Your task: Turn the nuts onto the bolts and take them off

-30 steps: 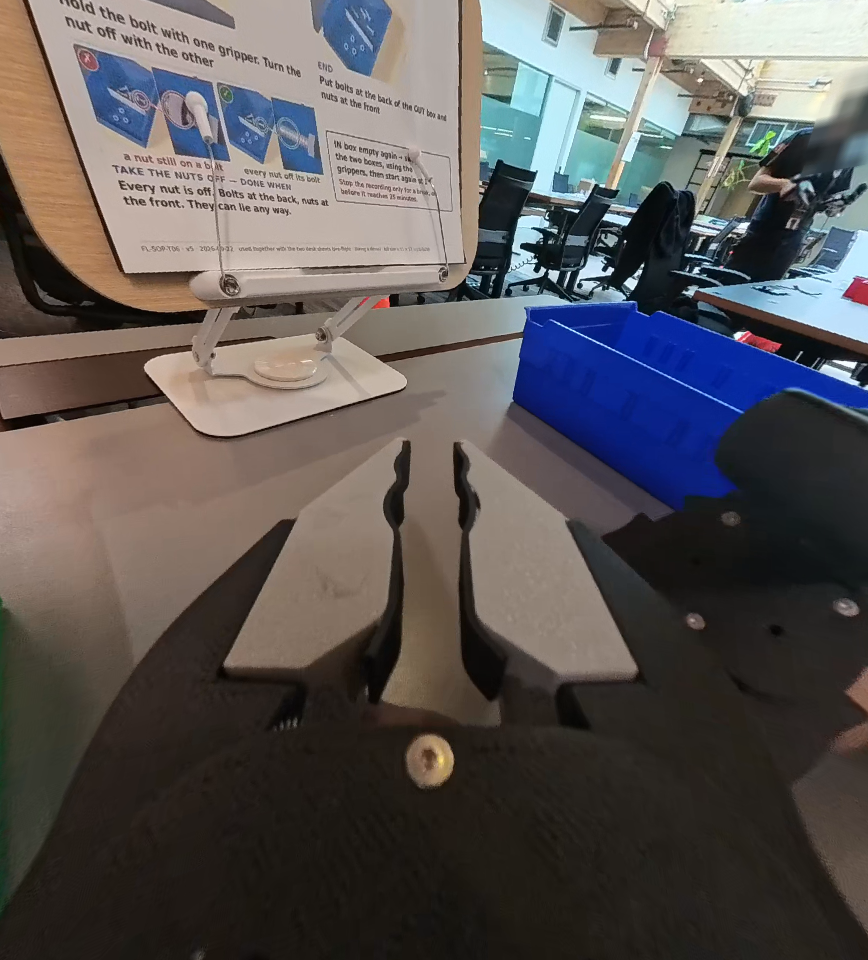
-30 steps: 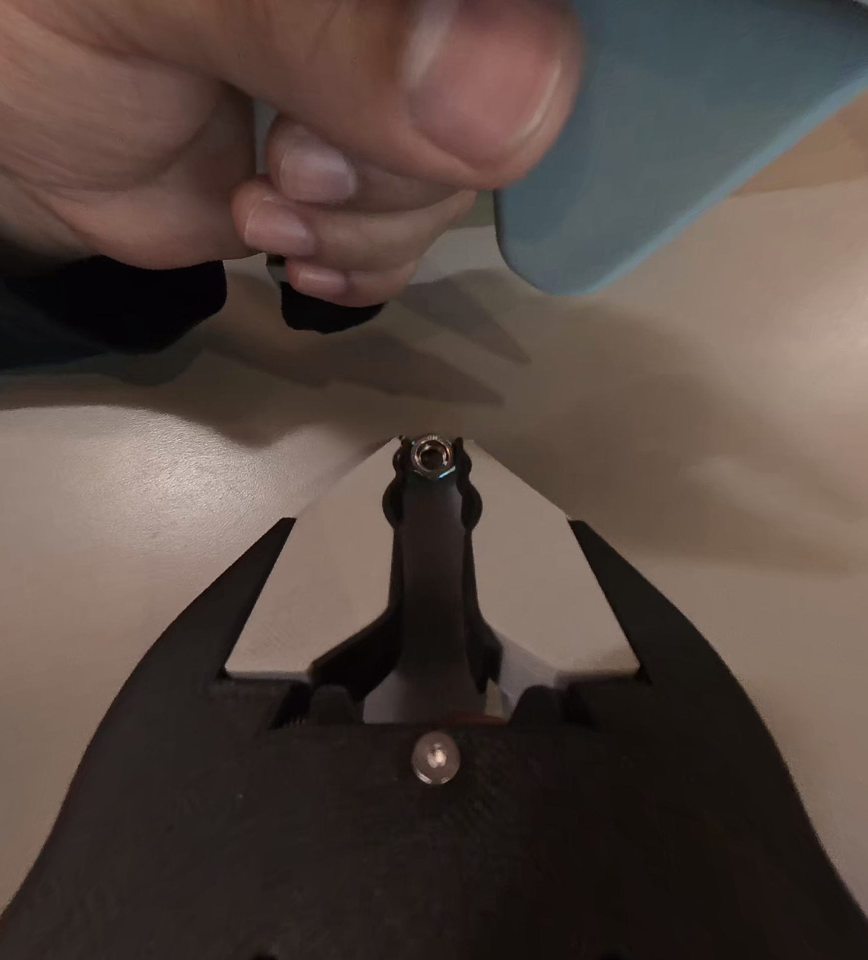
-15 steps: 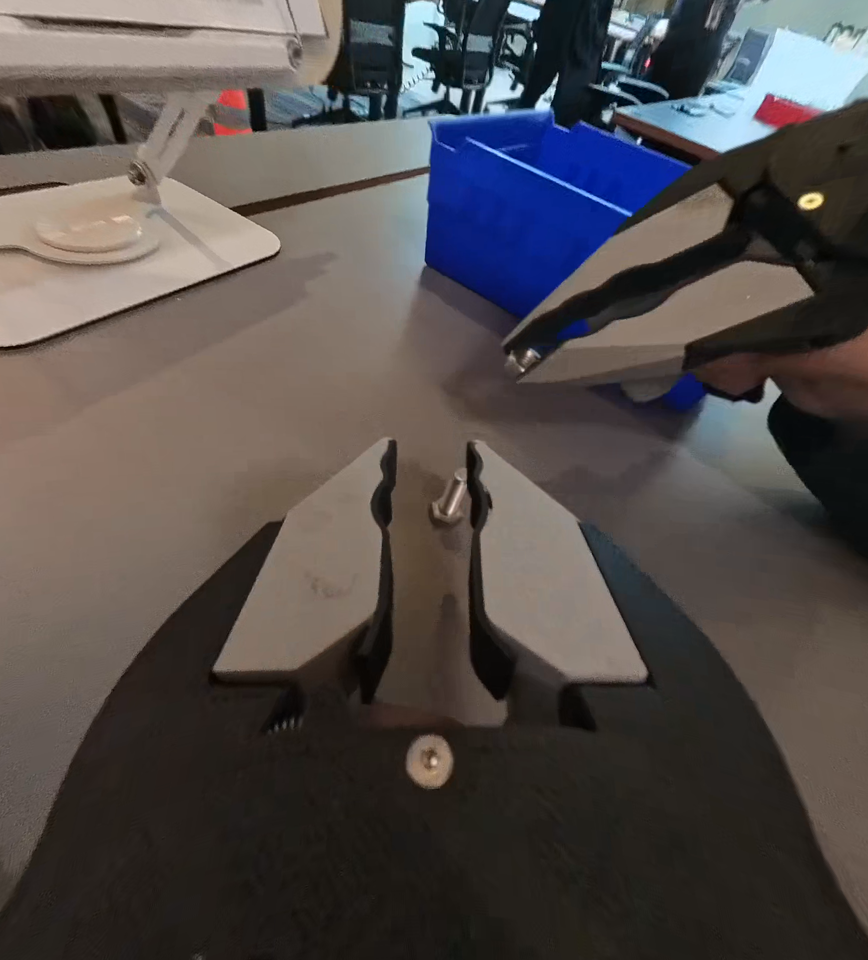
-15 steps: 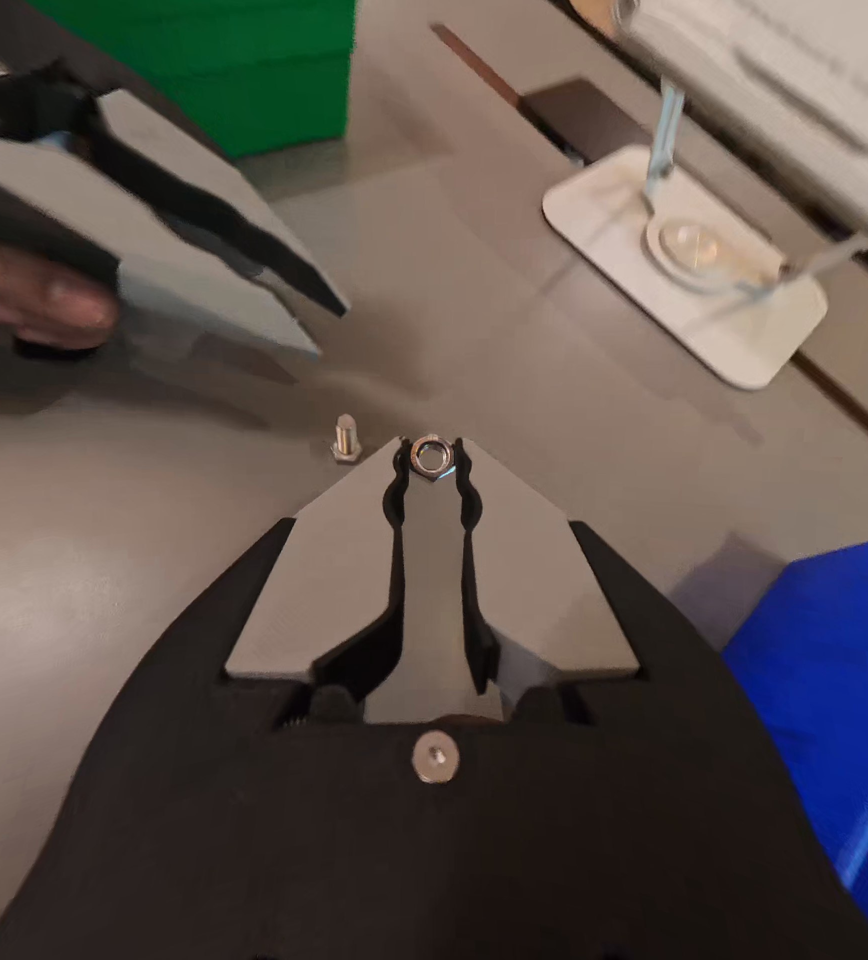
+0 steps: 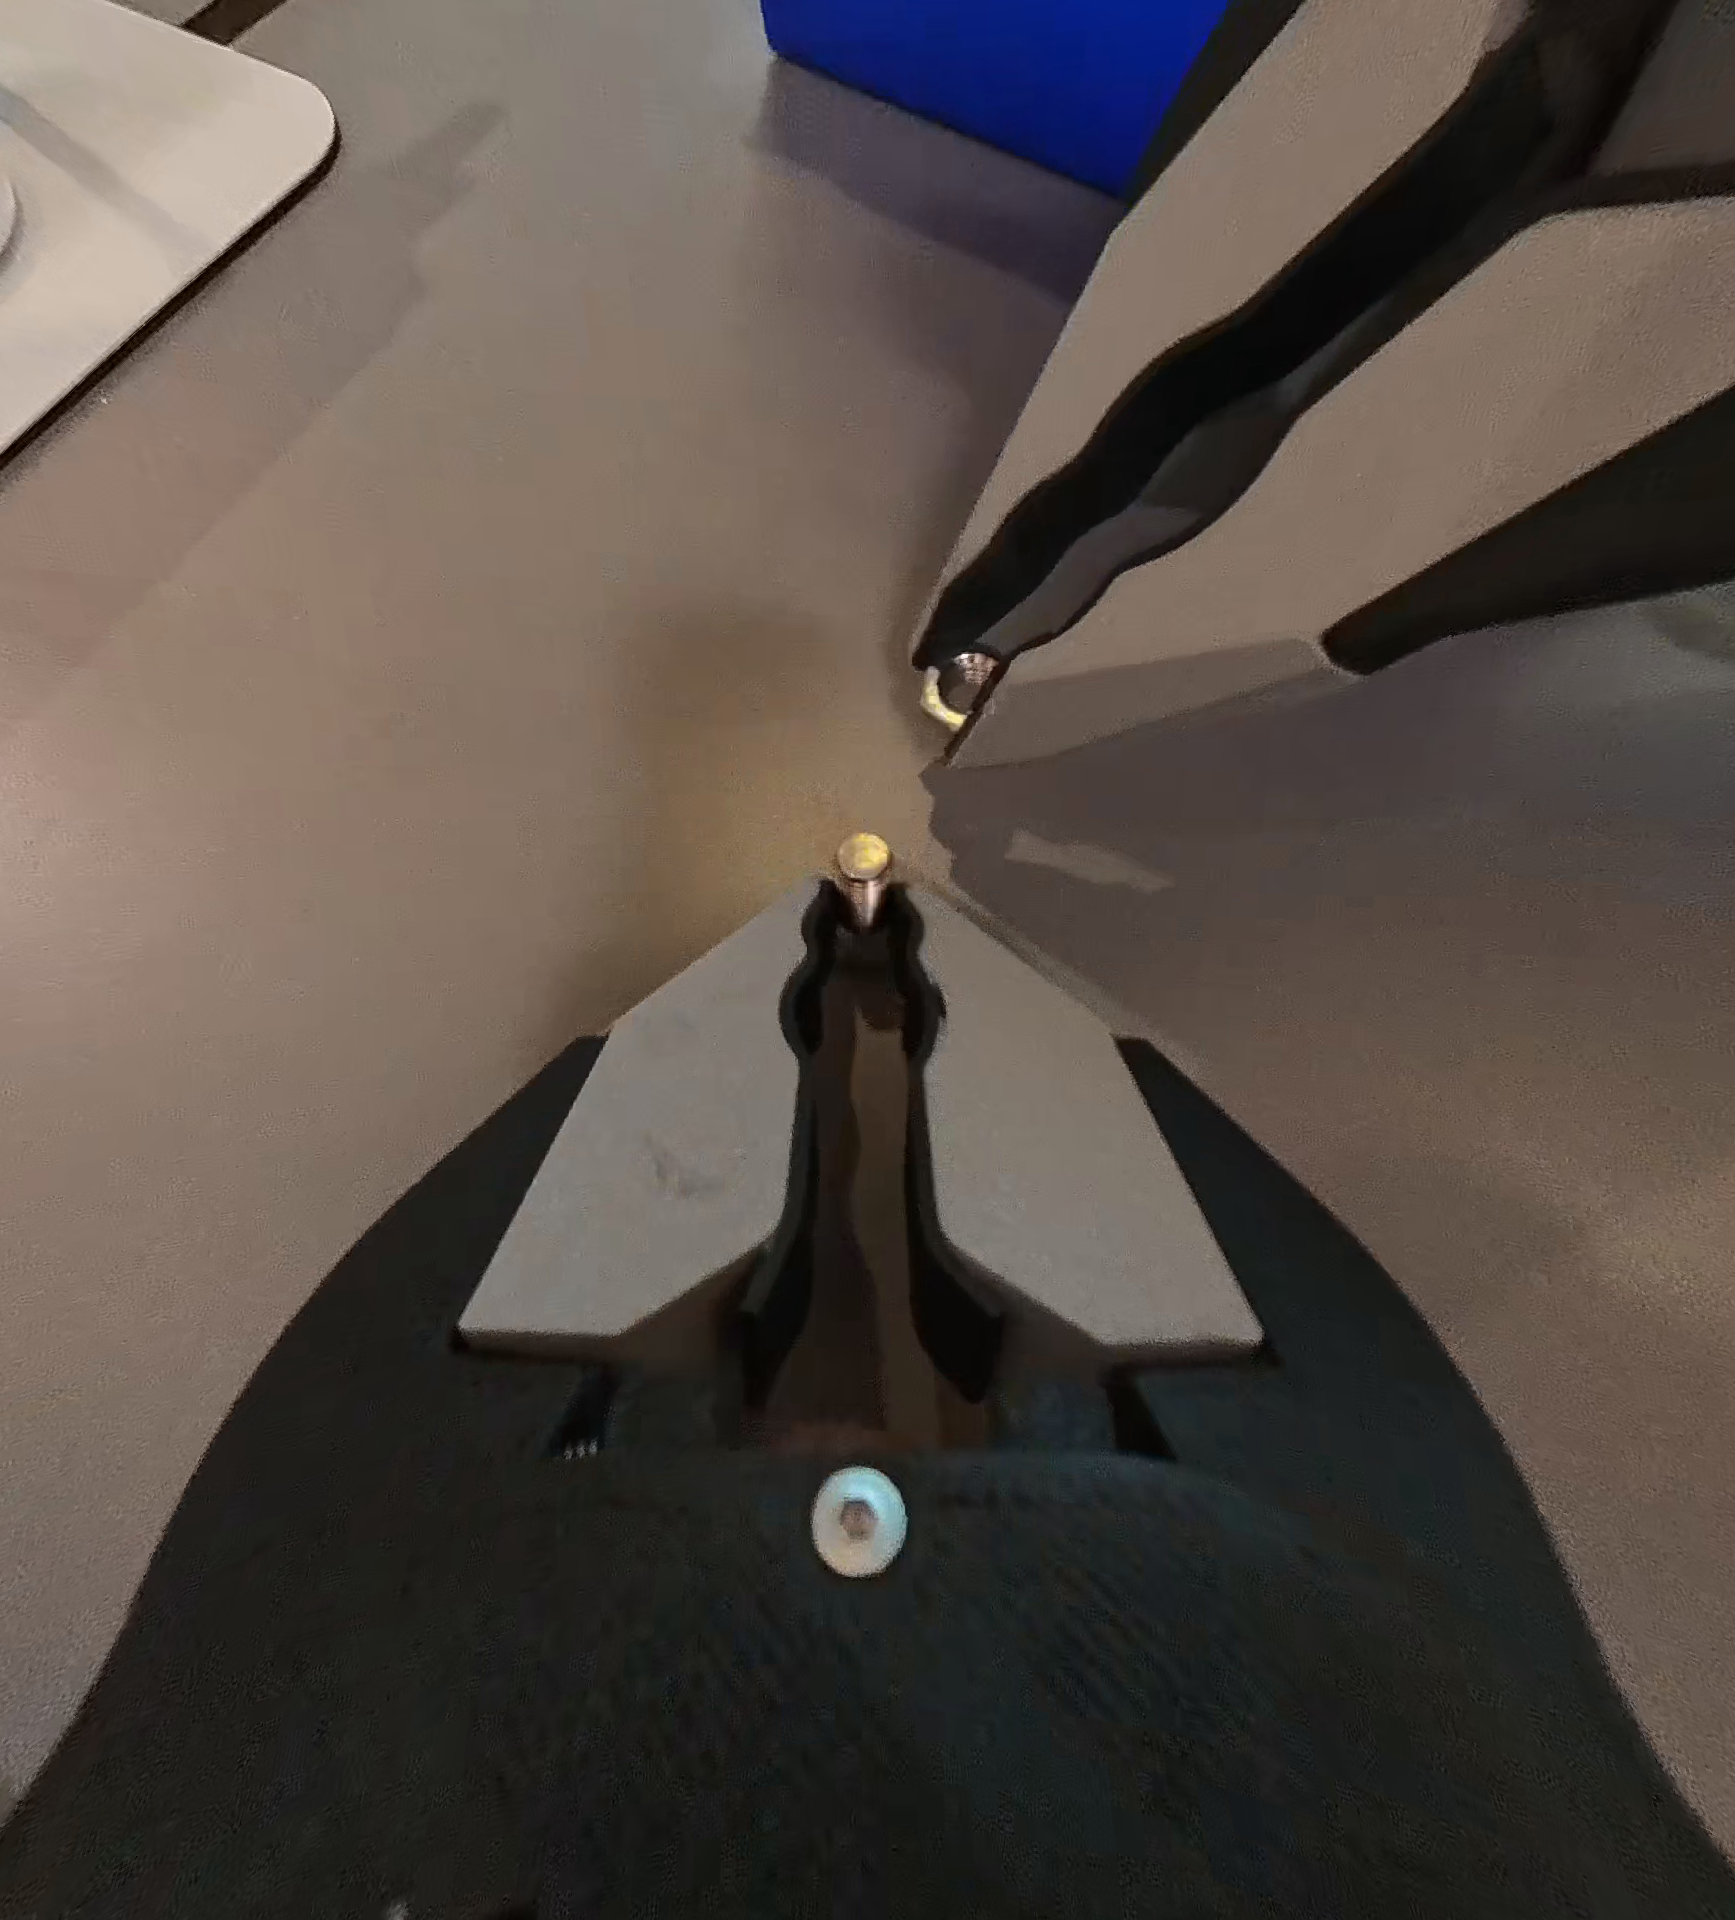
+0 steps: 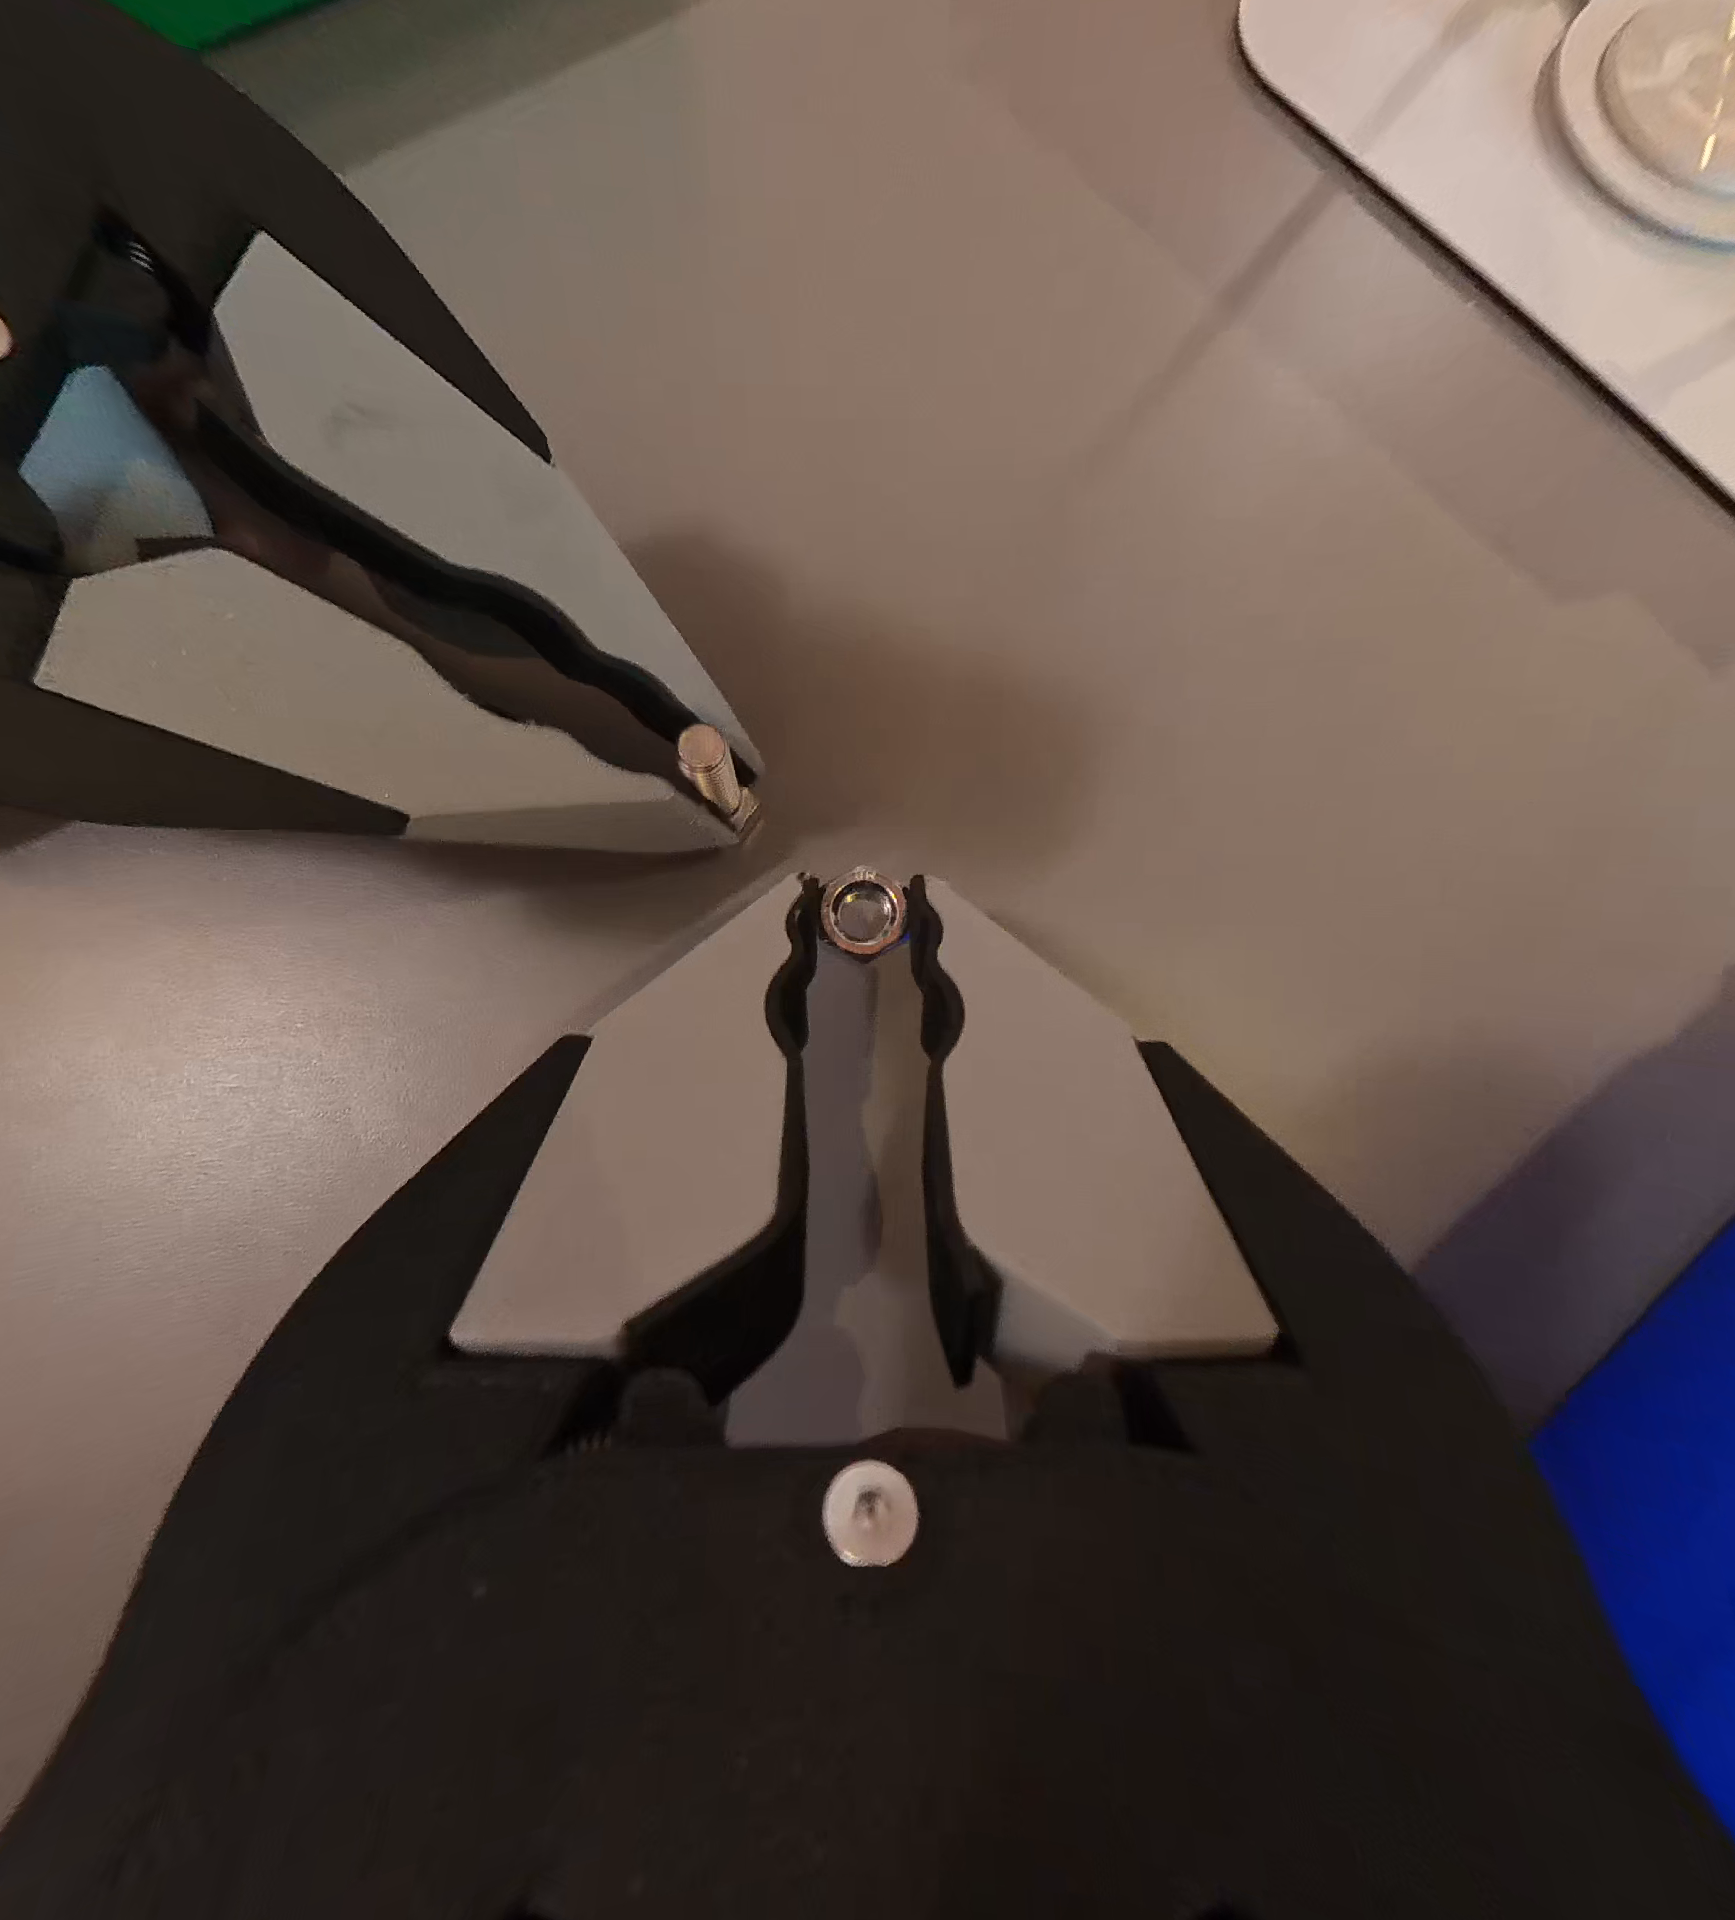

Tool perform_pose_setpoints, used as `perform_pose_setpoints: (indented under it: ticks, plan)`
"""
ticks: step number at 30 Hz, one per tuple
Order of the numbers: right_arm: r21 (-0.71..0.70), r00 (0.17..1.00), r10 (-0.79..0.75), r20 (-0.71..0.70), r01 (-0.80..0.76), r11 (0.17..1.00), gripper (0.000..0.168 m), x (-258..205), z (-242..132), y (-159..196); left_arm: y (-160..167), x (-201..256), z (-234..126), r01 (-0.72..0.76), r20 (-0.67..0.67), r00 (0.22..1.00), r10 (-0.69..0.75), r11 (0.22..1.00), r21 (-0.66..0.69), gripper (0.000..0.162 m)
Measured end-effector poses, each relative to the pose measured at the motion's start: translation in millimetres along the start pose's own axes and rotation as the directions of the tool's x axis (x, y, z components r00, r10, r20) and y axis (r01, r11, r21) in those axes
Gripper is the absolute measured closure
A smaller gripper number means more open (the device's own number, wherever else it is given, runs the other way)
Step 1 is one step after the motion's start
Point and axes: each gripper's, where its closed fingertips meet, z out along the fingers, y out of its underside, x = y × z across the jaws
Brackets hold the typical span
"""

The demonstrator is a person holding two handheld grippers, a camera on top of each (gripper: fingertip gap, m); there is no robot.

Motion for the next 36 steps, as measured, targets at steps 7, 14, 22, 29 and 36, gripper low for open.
perform_pose_setpoints:
  ticks: [7, 14, 22, 29, 36]
  plan:
    - [-0.058, 0.997, -0.034, 0.066, 0.038, 0.998, 0.154, -12.4, 12.0, 11.3, -10.3, -9.8, -20.4, 0.051, -0.008, 0.999, -0.051, 0.99, 0.135, 0.155]
    - [0.009, 0.991, -0.034, 0.126, 0.033, 0.999, 0.141, -21.4, 4.6, 0.1, -6.1, -21.0, -31.2, 0.02, 0.021, 1.0, -0.023, 0.988, 0.154, 0.155]
    - [0.279, 0.97, -0.035, 0.242, -0.035, 0.96, 0.141, -42.8, -22.2, -46.5, -9.1, 4.9, -26.0, -0.142, 0.028, 0.99, 0.14, 0.98, 0.137, 0.155]
    - [0.233, 0.954, 0.032, 0.299, -0.106, 0.967, 0.151, -45.5, -12.1, -40.9, -14.4, 13.7, -27.9, -0.159, 0.024, 0.987, 0.157, 0.975, 0.156, 0.155]
    - [0.243, 0.962, 0.04, 0.271, -0.109, 0.964, 0.163, -38.3, -16.7, -41.7, -17.3, 11.2, -31.2, -0.133, 0.02, 0.991, 0.132, 0.974, 0.181, 0.155]
